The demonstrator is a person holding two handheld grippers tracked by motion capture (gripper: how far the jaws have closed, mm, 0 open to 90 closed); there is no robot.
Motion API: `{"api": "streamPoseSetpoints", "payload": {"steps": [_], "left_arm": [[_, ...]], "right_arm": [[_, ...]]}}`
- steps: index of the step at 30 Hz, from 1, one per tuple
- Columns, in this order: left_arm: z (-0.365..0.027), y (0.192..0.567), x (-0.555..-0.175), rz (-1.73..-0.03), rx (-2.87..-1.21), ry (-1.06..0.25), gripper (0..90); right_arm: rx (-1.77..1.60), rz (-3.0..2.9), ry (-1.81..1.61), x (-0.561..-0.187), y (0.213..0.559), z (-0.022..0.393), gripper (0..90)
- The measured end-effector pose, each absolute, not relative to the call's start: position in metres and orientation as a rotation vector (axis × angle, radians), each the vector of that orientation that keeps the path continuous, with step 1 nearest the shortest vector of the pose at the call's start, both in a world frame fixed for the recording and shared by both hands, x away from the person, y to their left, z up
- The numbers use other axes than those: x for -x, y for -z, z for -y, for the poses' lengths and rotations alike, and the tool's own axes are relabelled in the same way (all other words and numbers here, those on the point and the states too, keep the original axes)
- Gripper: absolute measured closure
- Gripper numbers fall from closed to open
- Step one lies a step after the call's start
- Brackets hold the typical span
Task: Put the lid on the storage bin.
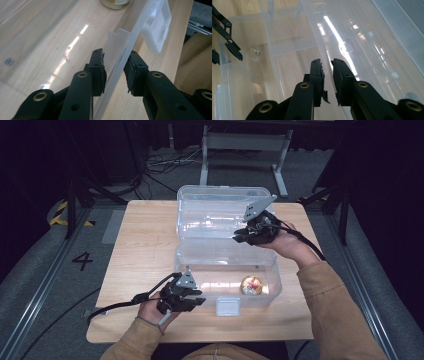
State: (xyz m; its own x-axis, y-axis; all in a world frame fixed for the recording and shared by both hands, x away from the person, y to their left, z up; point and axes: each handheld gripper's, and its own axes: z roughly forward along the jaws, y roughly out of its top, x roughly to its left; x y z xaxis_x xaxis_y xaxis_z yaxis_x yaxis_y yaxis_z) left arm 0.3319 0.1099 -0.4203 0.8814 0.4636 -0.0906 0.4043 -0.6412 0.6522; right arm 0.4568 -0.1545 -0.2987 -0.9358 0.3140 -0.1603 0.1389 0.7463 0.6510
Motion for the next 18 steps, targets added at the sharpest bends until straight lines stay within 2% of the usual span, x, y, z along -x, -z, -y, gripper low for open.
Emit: {"api": "streamPoseSetpoints", "payload": {"steps": [18], "left_arm": [[-0.110, 0.421, -0.331, -0.622, -2.339, -0.130, 69.1]], "right_arm": [[-0.294, -2.695, -0.967, -0.436, 0.298, 0.156, 78.5]]}}
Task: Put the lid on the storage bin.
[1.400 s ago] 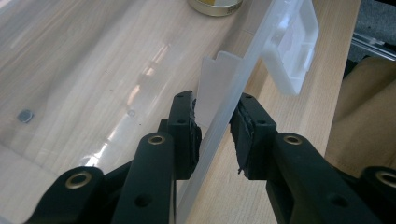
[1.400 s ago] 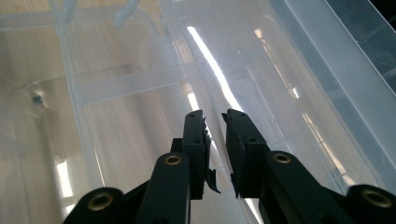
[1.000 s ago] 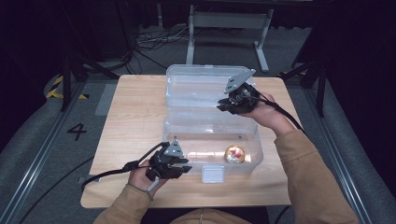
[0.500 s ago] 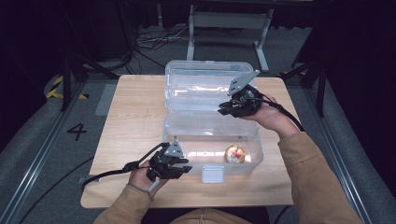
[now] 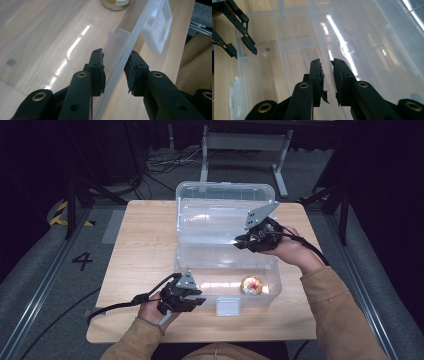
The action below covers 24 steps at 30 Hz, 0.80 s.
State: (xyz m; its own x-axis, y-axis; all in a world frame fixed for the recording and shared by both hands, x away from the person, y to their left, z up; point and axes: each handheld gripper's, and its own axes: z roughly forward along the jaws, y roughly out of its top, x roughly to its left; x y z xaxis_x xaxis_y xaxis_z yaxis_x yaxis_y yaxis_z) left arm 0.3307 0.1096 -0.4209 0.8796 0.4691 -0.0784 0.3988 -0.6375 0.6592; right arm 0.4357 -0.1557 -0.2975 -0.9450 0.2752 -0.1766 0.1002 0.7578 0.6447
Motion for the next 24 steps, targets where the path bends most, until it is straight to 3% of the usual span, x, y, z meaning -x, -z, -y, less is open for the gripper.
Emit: {"api": "streamPoseSetpoints", "payload": {"steps": [24], "left_arm": [[-0.110, 0.421, -0.331, -0.622, -2.340, -0.127, 69.2]], "right_arm": [[-0.255, -2.690, -0.943, -0.410, 0.301, 0.157, 78.0]]}}
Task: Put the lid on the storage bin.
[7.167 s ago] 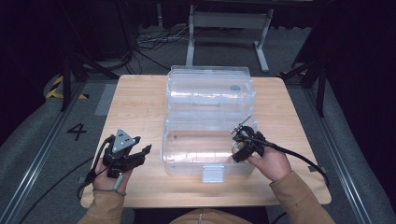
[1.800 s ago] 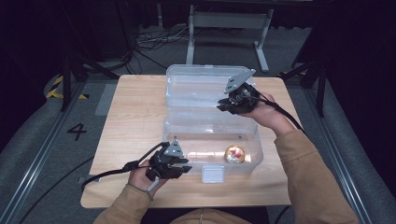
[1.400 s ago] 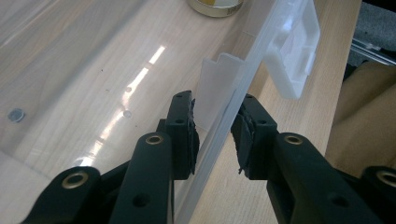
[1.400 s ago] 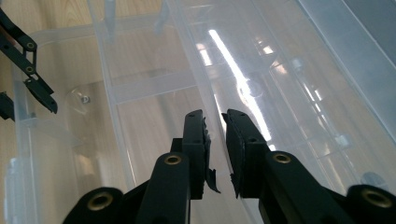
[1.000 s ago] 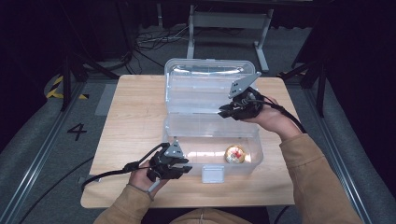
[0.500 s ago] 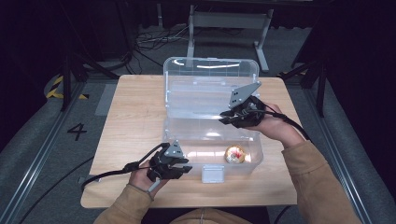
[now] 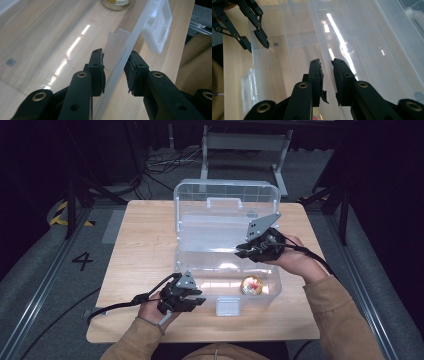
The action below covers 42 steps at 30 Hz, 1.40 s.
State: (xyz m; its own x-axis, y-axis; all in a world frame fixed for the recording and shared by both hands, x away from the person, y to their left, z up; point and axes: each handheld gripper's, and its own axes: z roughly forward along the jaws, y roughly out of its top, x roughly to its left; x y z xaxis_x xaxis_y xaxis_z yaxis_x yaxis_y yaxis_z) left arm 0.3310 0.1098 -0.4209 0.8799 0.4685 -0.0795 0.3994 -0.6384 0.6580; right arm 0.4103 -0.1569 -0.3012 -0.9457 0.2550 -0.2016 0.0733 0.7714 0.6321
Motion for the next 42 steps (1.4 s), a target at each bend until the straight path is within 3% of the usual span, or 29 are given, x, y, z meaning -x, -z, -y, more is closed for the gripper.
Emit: {"api": "streamPoseSetpoints", "payload": {"steps": [42], "left_arm": [[-0.110, 0.421, -0.331, -0.622, -2.340, -0.123, 69.4]], "right_arm": [[-0.279, -2.692, -0.961, -0.383, 0.314, 0.159, 78.4]]}}
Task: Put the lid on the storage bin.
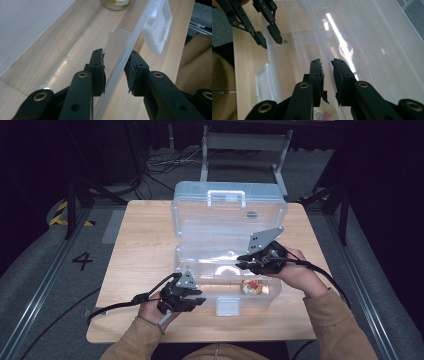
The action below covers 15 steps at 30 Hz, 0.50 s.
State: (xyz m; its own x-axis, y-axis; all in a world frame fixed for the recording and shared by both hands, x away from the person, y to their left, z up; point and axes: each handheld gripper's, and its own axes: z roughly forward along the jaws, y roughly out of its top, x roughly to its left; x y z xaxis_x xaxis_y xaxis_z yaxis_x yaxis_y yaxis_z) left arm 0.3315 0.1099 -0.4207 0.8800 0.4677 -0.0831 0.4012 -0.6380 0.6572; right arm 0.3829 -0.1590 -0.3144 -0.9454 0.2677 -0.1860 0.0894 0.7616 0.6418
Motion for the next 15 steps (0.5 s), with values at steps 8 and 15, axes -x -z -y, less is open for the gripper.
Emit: {"api": "streamPoseSetpoints", "payload": {"steps": [8, 15], "left_arm": [[-0.1098, 0.4207, -0.3315, -0.623, -2.338, -0.124, 69.3], [-0.1098, 0.4207, -0.3316, -0.620, -2.339, -0.125, 69.3]], "right_arm": [[-0.283, -2.699, -0.979, -0.3804, 0.3175, 0.1609, 77.8], [-0.286, -2.697, -0.987, -0.3783, 0.3200, 0.1627, 77.9]]}}
